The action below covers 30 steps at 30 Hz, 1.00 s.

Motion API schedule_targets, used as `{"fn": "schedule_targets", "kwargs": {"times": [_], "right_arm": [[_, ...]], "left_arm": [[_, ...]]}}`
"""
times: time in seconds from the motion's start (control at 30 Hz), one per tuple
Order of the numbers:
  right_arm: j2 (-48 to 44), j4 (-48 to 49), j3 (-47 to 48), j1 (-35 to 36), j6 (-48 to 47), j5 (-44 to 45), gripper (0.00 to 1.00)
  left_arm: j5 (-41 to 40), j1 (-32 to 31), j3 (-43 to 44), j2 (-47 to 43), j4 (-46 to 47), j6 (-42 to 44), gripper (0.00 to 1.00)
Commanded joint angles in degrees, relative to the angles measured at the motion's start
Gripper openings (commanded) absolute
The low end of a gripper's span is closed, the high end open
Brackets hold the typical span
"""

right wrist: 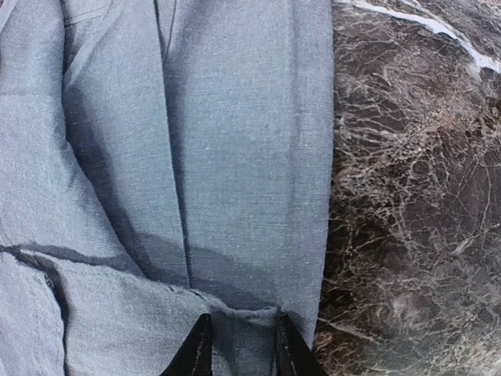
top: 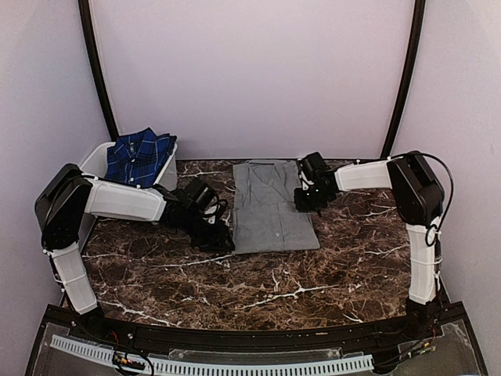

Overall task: Fold and stack the long sleeve shirts
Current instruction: Adjust the 2/3-rectangle-folded shirt at the center of the board.

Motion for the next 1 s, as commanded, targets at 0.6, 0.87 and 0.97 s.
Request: {"fn": "schedule_targets", "kwargs": {"times": [0.6, 0.87, 0.97], "right_arm": [[-10.35, 2.40, -8.07, -0.43, 1.24, -1.57, 0.25], [-16.80, 4.07, -13.71, -0.27, 2.37, -3.63, 0.26], [-19.45, 4.78, -17.11, 0.16, 3.20, -5.23, 0.26]], "left_arm": [[-5.61, -2.67, 4.40, 4.73, -3.95, -3.25, 0.34], [-5.49, -2.82, 4.89, 5.83, -4.42, -3.44, 0.24], [-4.62, -2.89, 4.83, 5.96, -3.95, -3.66, 0.18]]}}
